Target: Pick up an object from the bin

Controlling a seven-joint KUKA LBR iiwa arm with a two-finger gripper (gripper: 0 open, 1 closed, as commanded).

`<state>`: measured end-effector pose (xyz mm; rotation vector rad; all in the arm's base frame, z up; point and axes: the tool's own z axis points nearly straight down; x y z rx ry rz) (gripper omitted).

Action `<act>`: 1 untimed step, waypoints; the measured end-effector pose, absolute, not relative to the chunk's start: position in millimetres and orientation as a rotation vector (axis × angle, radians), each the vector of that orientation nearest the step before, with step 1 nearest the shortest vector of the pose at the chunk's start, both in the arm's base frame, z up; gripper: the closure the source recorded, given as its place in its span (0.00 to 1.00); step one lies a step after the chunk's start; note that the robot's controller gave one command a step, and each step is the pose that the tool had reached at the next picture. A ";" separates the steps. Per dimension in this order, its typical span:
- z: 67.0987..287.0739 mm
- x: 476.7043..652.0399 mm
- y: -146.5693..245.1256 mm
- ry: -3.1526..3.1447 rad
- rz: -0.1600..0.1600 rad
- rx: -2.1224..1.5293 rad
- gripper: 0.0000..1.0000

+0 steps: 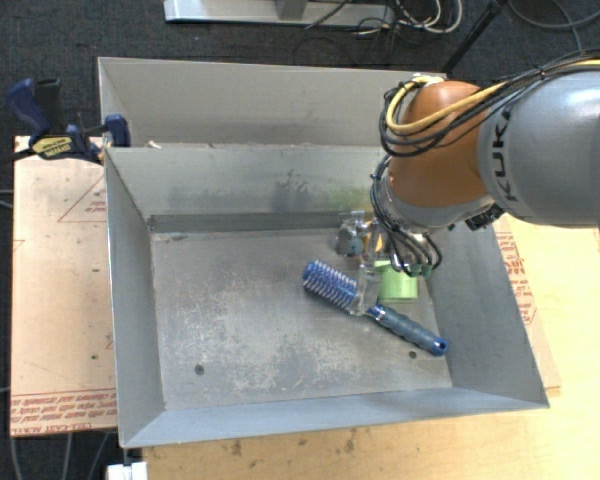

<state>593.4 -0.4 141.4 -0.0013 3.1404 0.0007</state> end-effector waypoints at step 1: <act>159.1 587.5 -27.2 3.115 -0.001 -0.373 0.00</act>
Offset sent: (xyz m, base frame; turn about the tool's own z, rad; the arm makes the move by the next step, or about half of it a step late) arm -0.0069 -0.0262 0.0172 -0.2411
